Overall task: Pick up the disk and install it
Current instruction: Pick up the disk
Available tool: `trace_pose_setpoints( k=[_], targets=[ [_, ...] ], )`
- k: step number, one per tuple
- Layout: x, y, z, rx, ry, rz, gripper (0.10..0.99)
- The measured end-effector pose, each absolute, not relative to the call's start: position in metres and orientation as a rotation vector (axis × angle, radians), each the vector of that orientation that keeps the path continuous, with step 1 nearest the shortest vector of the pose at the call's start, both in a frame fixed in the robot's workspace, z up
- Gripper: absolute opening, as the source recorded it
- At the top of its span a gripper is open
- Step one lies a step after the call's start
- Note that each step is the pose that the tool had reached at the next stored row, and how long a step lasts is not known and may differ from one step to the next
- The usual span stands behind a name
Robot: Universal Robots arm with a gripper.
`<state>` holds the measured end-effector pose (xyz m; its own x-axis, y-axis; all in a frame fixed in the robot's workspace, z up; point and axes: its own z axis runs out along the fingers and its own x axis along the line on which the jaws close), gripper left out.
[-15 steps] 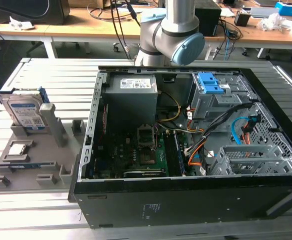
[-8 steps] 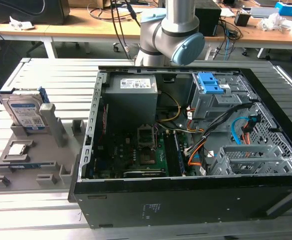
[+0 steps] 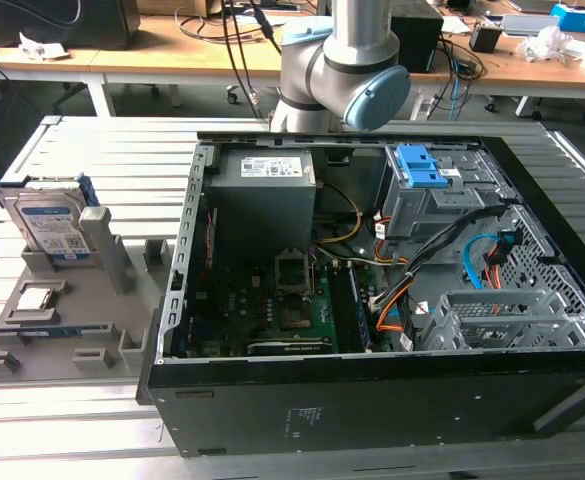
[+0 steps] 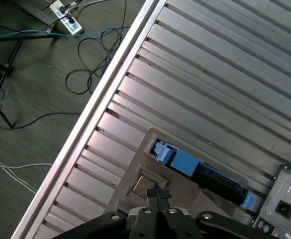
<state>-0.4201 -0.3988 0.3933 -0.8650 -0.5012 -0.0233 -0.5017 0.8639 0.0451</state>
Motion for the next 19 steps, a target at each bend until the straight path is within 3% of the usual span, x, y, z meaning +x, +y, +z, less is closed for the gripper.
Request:
trace_pose_setpoints(
  k=[19],
  targets=[
    [-0.4201, -0.3989, 0.3933, -1.186, 2.903, 0.079, 0.106]
  ],
)
